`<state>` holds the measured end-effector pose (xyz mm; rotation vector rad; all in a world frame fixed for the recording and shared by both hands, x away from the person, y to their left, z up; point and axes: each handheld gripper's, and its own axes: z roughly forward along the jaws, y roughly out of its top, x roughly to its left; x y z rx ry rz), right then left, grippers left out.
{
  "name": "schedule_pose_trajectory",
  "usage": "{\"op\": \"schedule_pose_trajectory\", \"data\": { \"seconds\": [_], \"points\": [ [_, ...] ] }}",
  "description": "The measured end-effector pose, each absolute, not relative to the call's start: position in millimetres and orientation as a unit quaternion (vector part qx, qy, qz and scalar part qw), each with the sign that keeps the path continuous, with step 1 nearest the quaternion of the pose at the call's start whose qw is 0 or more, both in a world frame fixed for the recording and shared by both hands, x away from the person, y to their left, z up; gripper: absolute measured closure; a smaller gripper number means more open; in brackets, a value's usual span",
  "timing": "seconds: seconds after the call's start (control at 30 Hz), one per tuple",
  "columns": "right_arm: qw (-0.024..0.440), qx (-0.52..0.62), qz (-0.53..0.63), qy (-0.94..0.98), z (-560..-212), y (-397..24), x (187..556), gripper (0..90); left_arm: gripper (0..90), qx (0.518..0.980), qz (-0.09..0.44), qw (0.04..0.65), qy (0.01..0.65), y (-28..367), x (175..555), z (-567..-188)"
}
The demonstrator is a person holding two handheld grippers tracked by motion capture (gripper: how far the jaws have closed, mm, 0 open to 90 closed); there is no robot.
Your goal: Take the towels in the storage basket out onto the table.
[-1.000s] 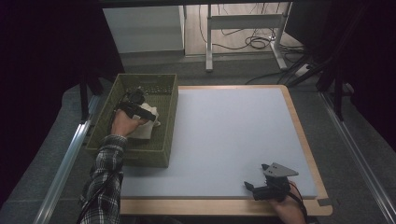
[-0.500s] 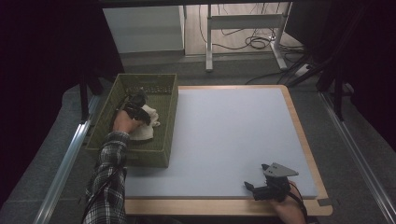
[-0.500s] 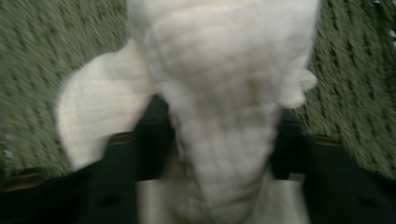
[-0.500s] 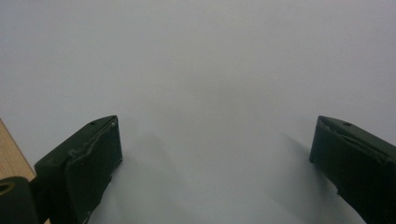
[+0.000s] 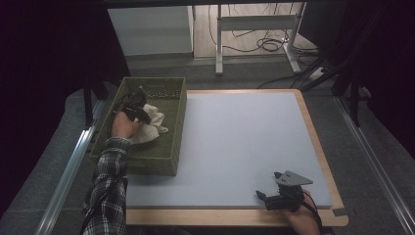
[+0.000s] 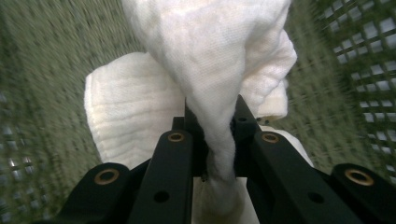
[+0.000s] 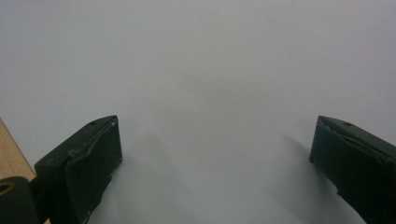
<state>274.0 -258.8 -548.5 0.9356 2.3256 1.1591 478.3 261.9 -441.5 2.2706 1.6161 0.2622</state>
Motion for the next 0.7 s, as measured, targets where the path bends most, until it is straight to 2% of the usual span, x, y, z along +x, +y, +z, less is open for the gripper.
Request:
{"op": "schedule_pose_trajectory", "data": {
  "seconds": [0.7],
  "points": [
    [0.189, 0.333, 0.412, 0.827, -548.5, -258.7, 274.0, 2.3, 82.1, 0.806, 0.142, 0.218, 0.531, 263.3, 440.0, -356.6]
  ]
}}
